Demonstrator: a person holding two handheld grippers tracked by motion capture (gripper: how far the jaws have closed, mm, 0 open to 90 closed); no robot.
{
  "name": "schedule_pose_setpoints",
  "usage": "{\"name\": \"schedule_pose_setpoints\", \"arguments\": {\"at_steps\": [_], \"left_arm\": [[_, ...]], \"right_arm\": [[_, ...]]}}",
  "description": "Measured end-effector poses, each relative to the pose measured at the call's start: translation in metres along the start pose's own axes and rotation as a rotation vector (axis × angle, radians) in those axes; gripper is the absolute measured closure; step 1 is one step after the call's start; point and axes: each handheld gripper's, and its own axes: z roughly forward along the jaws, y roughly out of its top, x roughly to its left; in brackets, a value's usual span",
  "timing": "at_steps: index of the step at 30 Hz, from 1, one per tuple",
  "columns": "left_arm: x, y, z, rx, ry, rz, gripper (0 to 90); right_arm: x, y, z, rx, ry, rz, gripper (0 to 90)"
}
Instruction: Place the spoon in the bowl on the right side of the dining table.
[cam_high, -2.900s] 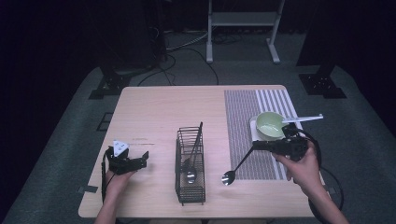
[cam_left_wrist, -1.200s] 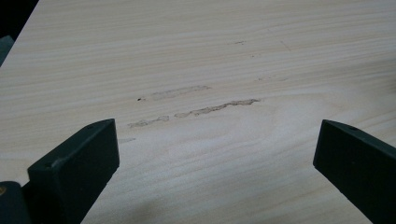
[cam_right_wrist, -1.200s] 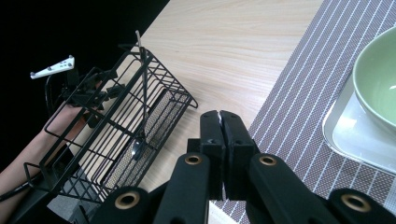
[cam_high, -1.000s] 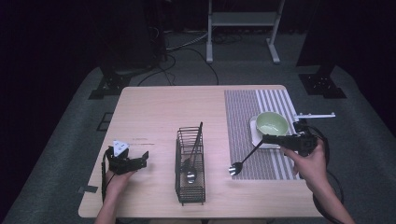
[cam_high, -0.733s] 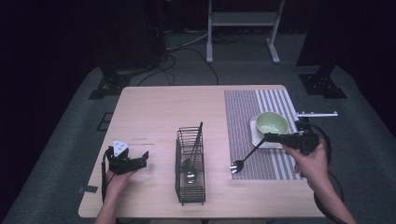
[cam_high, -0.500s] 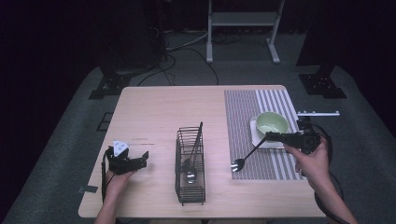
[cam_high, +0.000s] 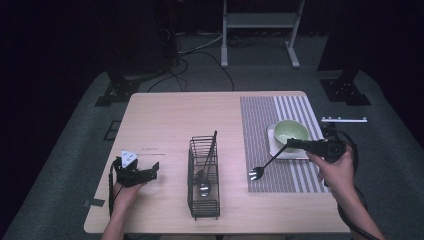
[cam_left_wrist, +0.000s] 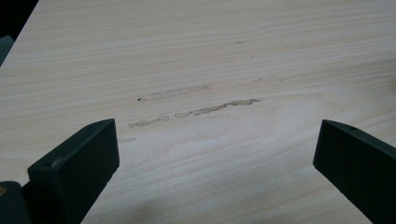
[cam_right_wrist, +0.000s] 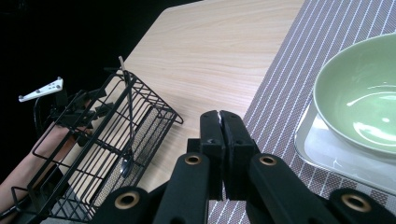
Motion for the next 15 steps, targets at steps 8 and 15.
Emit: {"name": "schedule_pose_setpoints", "arguments": {"at_steps": [8, 15], "left_arm": [[0.0000, 0.0000, 0.0000, 0.000, 0.000, 0.000, 0.0], [-0.0001, 0.0000, 0.0000, -0.001, 0.000, -0.001, 0.0]], "right_arm": [[-0.0005, 0.0039, -0.0019, -0.008, -0.007, -0.001, 88.1], [-0.0007, 0.0069, -0.0033, -0.015, -0.016, -0.003, 88.1]]}}
